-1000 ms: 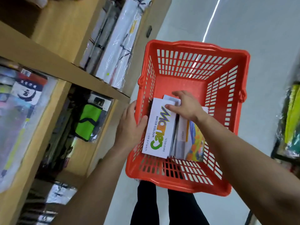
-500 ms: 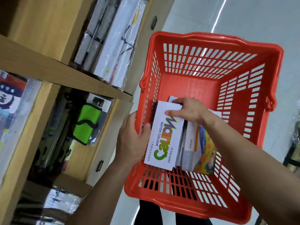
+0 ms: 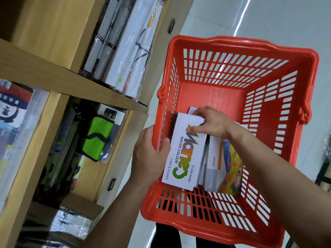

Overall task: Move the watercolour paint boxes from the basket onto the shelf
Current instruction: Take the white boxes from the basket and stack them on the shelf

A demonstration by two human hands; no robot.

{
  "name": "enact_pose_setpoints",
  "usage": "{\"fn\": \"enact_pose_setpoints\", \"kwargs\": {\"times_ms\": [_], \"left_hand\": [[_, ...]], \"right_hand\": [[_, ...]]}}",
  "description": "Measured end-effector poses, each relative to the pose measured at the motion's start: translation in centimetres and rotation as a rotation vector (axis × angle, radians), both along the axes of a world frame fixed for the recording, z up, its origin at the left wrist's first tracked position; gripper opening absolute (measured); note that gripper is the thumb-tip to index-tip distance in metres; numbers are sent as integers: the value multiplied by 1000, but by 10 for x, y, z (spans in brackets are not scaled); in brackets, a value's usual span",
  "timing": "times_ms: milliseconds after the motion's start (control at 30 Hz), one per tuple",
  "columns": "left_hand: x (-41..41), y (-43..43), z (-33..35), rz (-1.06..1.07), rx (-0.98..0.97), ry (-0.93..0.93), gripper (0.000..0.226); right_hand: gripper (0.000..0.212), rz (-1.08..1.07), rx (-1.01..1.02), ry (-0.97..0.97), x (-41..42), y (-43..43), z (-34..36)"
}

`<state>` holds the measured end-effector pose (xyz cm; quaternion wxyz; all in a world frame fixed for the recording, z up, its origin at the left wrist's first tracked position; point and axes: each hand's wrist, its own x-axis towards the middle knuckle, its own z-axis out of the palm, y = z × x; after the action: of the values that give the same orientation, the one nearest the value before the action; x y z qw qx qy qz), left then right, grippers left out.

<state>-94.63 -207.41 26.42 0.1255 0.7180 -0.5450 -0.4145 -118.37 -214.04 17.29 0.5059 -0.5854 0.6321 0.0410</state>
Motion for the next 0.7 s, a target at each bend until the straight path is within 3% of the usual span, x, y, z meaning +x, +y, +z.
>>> {"fn": "enact_pose_setpoints", "kwargs": {"times_ms": [300, 567, 700], "left_hand": [[1, 1, 0, 8, -2, 11, 33], [1, 2, 0, 13, -12, 13, 33], [2, 1, 0, 21, -40, 4, 23]], "right_hand": [[54, -45, 84, -60, -5, -3, 1], [44, -6, 34, -110, 0, 0, 20], [58, 24, -28, -123, 1, 13, 36]]}}
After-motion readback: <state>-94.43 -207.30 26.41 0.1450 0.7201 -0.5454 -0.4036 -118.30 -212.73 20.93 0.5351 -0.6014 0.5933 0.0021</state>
